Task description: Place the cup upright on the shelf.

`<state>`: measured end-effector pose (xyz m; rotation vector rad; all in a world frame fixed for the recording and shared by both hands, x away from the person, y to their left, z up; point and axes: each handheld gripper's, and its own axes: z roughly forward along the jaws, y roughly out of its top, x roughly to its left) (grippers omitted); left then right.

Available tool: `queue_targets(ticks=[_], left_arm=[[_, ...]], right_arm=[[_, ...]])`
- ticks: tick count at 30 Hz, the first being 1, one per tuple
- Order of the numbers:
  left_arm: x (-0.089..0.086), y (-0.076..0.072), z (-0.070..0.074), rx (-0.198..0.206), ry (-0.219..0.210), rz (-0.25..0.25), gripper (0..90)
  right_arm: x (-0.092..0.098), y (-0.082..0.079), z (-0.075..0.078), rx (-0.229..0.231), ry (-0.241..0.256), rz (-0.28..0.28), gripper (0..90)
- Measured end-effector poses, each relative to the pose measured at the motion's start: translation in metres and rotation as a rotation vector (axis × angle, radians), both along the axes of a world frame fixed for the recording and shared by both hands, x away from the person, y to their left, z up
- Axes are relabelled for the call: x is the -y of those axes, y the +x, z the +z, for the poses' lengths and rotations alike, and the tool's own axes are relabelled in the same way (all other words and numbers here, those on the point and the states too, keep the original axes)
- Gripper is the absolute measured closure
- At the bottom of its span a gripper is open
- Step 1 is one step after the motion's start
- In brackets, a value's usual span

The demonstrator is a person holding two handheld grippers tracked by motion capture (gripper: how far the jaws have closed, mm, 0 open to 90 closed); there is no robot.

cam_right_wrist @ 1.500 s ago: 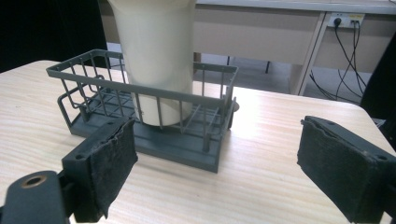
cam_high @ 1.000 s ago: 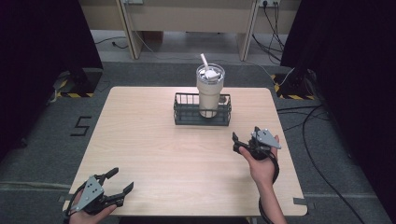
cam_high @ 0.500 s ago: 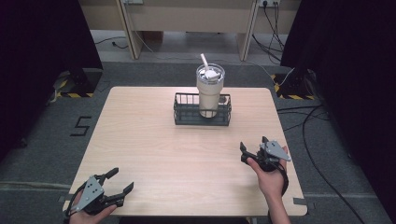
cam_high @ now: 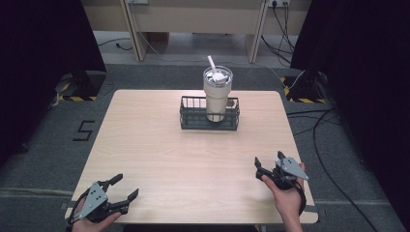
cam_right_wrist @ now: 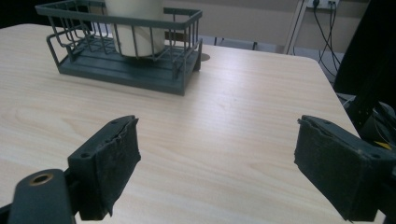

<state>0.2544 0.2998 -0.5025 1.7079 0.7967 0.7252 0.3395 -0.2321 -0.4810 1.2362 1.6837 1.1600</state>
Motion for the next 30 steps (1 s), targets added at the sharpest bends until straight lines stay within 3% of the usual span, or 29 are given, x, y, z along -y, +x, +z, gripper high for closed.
queue_targets(ticks=[8,19,30], left_arm=[[0.0,0.0,0.0,0.001,0.001,0.0,22.3],[0.0,0.0,0.0,0.001,-0.003,-0.003,22.3],[0.001,0.001,0.0,-0.003,-0.006,-0.009,22.4]], right_arm=[[0.008,-0.013,-0.007,0.015,-0.031,0.016,14.9],[0.018,-0.023,-0.018,0.003,0.007,-0.015,15.0],[0.018,-0.026,-0.023,-0.001,-0.002,-0.013,15.1]])
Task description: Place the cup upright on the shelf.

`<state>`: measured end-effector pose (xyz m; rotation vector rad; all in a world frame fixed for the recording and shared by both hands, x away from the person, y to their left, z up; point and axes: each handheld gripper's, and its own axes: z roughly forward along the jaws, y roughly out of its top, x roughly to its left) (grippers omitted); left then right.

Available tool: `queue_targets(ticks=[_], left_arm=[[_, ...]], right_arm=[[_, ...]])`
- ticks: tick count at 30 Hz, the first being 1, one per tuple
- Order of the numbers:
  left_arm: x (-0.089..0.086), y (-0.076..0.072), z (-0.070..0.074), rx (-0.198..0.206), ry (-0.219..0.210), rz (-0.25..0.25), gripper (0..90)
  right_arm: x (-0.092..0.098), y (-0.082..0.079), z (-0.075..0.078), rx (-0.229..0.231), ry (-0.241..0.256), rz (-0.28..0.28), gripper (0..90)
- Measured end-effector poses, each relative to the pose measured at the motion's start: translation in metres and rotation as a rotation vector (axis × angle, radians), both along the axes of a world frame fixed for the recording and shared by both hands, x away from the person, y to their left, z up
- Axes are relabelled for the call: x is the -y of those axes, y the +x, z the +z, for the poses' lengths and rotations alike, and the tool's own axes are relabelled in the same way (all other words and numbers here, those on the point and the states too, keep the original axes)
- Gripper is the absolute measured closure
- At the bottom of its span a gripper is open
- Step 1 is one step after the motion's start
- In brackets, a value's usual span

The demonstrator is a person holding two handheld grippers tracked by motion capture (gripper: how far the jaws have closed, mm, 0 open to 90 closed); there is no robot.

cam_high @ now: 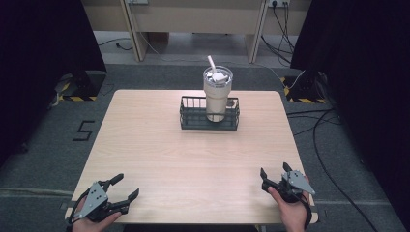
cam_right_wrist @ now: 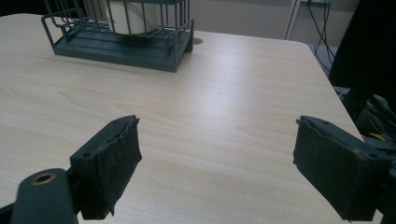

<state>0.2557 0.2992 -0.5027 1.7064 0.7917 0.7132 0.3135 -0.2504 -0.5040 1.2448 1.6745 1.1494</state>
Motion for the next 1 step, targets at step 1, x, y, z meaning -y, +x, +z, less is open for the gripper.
queue_targets(ticks=[1], left_arm=[[0.0002,0.0002,0.0,-0.001,-0.002,0.0,22.4]], right_arm=[[-0.0003,-0.0001,-0.0002,-0.001,-0.001,0.001,15.1]])
